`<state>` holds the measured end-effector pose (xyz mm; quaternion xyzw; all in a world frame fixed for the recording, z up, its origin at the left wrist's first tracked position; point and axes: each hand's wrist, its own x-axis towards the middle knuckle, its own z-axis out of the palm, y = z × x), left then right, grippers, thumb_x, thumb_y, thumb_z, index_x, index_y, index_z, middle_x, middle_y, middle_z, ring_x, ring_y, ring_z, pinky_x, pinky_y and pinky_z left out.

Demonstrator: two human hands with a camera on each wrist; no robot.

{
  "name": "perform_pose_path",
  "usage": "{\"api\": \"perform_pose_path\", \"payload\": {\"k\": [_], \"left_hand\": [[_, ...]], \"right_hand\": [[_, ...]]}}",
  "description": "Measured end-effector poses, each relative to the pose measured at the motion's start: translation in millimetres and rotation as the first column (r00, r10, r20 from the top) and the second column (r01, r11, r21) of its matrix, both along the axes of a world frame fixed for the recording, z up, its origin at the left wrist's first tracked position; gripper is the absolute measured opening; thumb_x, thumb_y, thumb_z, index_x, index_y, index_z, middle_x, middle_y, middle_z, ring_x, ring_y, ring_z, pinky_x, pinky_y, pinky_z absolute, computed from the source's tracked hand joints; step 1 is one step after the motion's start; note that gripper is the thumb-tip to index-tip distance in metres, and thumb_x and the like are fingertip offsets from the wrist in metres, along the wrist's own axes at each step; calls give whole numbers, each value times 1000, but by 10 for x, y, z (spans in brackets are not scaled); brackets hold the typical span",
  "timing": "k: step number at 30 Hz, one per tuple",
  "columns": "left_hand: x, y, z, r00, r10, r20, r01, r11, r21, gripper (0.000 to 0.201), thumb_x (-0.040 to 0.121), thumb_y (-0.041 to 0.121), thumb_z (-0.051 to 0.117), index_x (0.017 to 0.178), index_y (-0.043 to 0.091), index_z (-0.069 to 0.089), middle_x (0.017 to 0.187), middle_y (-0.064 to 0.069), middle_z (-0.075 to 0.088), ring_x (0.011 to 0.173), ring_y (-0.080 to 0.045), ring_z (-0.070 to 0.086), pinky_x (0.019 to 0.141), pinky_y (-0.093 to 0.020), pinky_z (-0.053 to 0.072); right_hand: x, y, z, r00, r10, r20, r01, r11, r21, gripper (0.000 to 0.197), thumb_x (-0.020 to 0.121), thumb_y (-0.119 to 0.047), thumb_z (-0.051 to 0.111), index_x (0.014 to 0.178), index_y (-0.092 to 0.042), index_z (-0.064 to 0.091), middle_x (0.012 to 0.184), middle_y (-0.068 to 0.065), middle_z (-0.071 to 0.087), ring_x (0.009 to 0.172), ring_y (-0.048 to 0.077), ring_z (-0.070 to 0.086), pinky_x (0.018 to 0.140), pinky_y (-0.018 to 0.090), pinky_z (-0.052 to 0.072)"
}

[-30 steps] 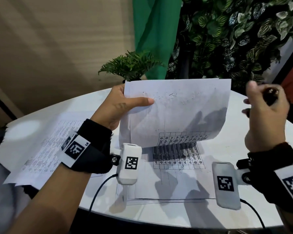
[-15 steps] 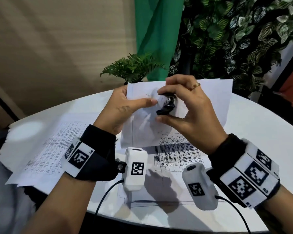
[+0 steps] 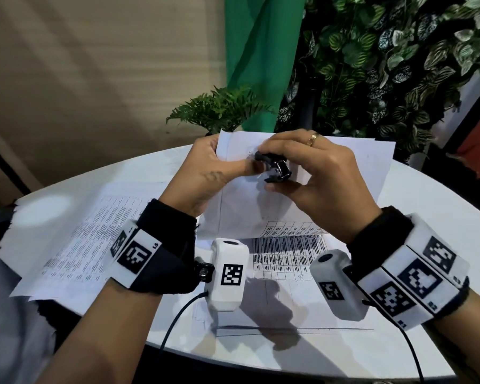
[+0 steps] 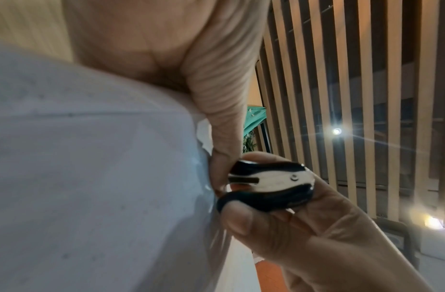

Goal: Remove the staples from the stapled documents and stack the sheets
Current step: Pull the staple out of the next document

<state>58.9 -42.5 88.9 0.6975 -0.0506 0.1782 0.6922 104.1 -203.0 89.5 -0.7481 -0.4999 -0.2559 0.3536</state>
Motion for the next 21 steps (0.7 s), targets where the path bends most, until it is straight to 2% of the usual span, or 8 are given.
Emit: {"api": "perform_pose_path", "payload": {"k": [9, 13, 15, 17, 20, 21], "left_hand": [[-12, 16, 21, 999, -44, 28, 43, 999, 32, 29, 71, -11, 69, 86, 14, 68, 73, 9, 72, 72, -2, 66, 68, -16, 52], [-23, 56, 23, 997, -75, -6, 76, 997, 20, 36, 59, -3, 77, 92, 8, 68, 81, 3, 74, 78, -9, 68, 73, -21, 54], [-24, 64, 20, 996, -85, -20, 86, 996, 0, 36, 58, 1, 75, 93, 6, 68, 83, 1, 74, 79, -11, 68, 73, -23, 55], [-22, 66, 15, 994, -106, -28, 106, 994, -24, 34, 59, 3, 73, 93, 7, 68, 83, 2, 74, 79, -10, 68, 73, -21, 54], [-15, 58, 1, 989, -145, -34, 143, 989, -49, 35, 61, -2, 75, 93, 11, 67, 85, 3, 74, 82, -9, 68, 75, -20, 54], [-11, 55, -1, 988, -150, -36, 148, 987, -59, 35, 62, -2, 74, 94, 11, 66, 85, 3, 74, 83, -9, 68, 75, -20, 53]], "right_hand": [[45, 13, 5, 998, 19, 59, -18, 1000, -16, 35, 64, -3, 72, 99, -7, 70, 98, 6, 68, 86, 33, 61, 70, 47, 52], [54, 5, 24, 998, 29, 64, -29, 1000, -1, 23, 68, -6, 73, 91, -5, 70, 90, 6, 68, 80, 32, 61, 68, 44, 51], [54, 5, 31, 998, 31, 46, -31, 999, 8, 23, 68, -9, 74, 91, -5, 70, 89, 5, 68, 80, 31, 61, 68, 42, 51], [55, -1, 36, 999, 31, 12, -31, 999, 19, 26, 66, -11, 75, 91, -5, 71, 89, 5, 68, 82, 28, 62, 72, 39, 50], [35, -27, 45, 996, 53, -71, -49, 997, 58, 29, 65, -16, 76, 92, -6, 71, 87, 3, 69, 82, 17, 61, 75, 23, 47], [27, -40, 50, 991, 73, -108, -64, 995, 81, 30, 65, -17, 77, 92, -6, 71, 88, 3, 69, 82, 14, 61, 76, 21, 47]]}}
